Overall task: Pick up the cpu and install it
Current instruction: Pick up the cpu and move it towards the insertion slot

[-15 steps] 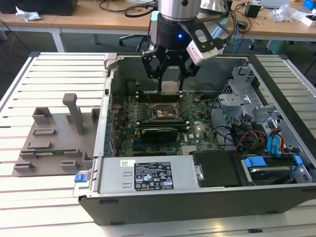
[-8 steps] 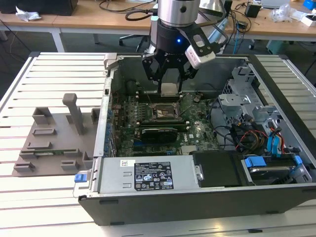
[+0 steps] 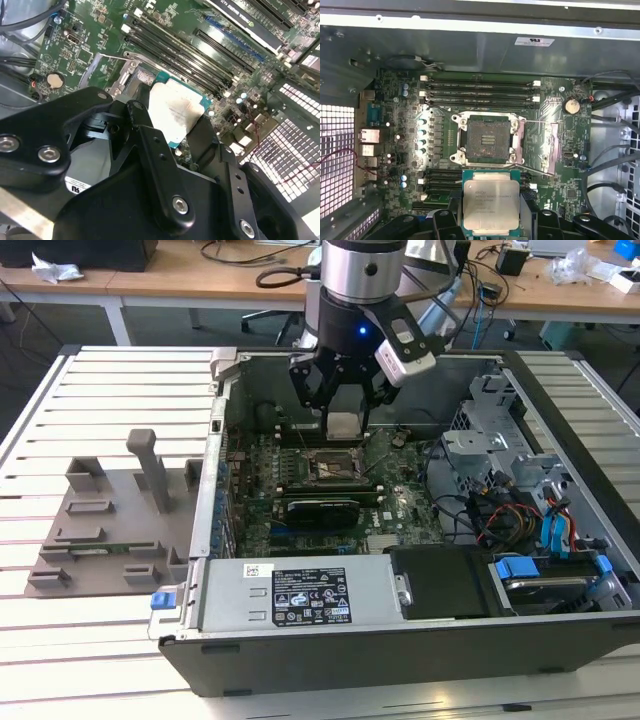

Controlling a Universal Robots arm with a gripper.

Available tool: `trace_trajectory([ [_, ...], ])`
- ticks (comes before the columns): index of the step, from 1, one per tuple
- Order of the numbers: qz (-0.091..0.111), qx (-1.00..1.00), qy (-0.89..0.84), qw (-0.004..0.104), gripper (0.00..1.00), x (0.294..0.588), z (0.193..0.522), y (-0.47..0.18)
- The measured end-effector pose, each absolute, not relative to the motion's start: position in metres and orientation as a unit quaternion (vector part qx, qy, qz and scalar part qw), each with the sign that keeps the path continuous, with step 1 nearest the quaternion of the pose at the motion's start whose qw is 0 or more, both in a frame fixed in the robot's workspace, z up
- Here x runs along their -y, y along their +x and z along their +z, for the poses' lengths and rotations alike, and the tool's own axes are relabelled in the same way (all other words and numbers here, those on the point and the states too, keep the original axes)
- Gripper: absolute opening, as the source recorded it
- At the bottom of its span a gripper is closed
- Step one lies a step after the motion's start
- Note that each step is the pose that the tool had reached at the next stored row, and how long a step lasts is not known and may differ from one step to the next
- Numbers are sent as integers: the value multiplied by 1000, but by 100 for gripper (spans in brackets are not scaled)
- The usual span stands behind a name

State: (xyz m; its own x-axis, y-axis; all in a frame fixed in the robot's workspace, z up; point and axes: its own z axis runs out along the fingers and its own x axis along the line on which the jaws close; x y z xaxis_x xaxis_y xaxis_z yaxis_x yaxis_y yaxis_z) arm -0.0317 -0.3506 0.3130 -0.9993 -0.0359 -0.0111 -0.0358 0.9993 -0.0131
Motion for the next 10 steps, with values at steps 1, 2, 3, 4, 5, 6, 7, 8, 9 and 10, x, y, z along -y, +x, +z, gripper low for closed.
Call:
trace_trajectory([
  [1, -6, -1000, -18, 6, 55, 351, 312, -31],
  [2, -6, -1000, -18, 6, 55, 350, 310, -31],
  [3, -6, -1000, -18, 6, 55, 350, 308, -31],
  [4, -6, -1000, -18, 6, 55, 350, 306, -30],
  [5, -7, -1000, -18, 6, 55, 349, 305, -30],
  [6, -7, -1000, -18, 6, 55, 348, 302, -30],
  [7, -8, -1000, -18, 6, 55, 347, 300, -29],
  [8, -8, -1000, -18, 6, 55, 346, 298, -29],
  [9, -8, -1000, -18, 6, 55, 346, 297, -29],
  [10, -8, -1000, -18, 6, 55, 345, 296, -28],
])
